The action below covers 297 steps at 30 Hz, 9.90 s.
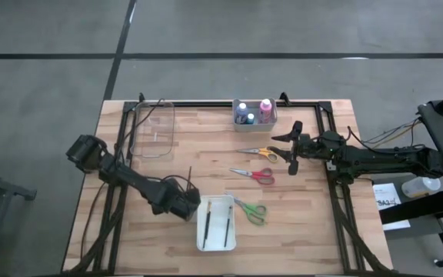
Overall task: Pick & Place Paint Supplies
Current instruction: Put the gold paint brush into the white bin
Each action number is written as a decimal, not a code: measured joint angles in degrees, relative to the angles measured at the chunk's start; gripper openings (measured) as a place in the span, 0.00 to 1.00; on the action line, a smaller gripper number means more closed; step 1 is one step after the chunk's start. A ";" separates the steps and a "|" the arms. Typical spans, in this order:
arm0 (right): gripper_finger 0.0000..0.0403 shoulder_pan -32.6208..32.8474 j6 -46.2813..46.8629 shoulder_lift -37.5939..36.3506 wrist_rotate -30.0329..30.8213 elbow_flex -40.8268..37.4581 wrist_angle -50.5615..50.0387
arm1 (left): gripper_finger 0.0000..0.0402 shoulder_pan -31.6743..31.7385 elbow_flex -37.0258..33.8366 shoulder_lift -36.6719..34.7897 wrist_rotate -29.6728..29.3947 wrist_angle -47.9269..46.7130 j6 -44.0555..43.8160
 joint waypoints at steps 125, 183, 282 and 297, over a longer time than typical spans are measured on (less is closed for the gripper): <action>0.48 0.00 0.00 0.00 0.00 0.00 -0.02 | 0.42 23.63 -4.95 -4.32 -1.44 3.65 43.28; 0.48 -0.02 0.00 0.00 0.00 0.00 0.00 | 0.27 3.49 -2.47 -2.84 9.06 -16.30 31.43; 0.48 -0.04 0.00 0.00 0.00 -0.02 0.00 | 0.27 -9.06 10.82 7.46 6.77 -10.70 -33.09; 0.48 -0.02 0.00 0.00 0.00 -0.02 0.00 | 0.03 -9.06 10.82 7.54 6.93 -9.47 -31.63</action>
